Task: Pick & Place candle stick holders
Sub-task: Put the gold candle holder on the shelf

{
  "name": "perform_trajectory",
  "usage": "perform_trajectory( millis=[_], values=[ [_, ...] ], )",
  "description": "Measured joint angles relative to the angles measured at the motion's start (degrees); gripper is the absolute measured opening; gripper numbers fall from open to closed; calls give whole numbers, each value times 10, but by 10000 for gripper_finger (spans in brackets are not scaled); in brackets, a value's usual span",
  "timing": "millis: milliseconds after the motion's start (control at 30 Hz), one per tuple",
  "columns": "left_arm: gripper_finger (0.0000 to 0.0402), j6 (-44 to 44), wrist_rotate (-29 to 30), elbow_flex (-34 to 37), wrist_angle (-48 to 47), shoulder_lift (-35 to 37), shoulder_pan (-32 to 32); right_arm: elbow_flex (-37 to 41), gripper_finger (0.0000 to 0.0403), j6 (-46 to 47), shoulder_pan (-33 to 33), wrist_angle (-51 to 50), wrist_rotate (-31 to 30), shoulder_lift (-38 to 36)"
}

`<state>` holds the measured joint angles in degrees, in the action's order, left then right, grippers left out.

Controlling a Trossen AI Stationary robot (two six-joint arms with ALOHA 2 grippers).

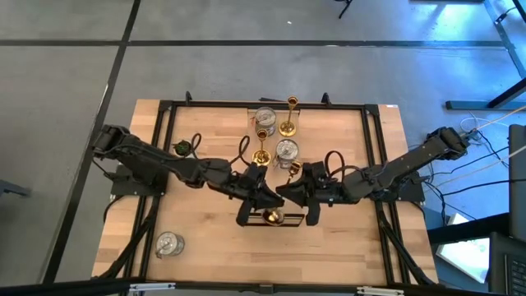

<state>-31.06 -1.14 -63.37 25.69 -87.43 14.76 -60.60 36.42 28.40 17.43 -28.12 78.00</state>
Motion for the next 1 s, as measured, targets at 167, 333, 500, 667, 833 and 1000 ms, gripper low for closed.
perform_trajectory(
  millis=[167,333,500,667,833,1000],
  values=[
    [83,-19,-55,0,-93,28,-11,0,15,11,2,-29,-1,0],
    [132,-28,10,0,-261,73,-14,-27,15,38,2,-147,-14,-2],
    [142,-27,130,0,-378,133,-9,-96,15,20,10,-304,-53,-2],
    [139,-23,205,0,-426,177,1,-138,15,-16,9,-388,-77,7],
    [132,-22,246,0,-434,198,13,-138,15,5,5,-434,-119,54],
    [127,-27,243,0,-439,199,15,-138,15,33,1,-416,-174,92]
  ],
)
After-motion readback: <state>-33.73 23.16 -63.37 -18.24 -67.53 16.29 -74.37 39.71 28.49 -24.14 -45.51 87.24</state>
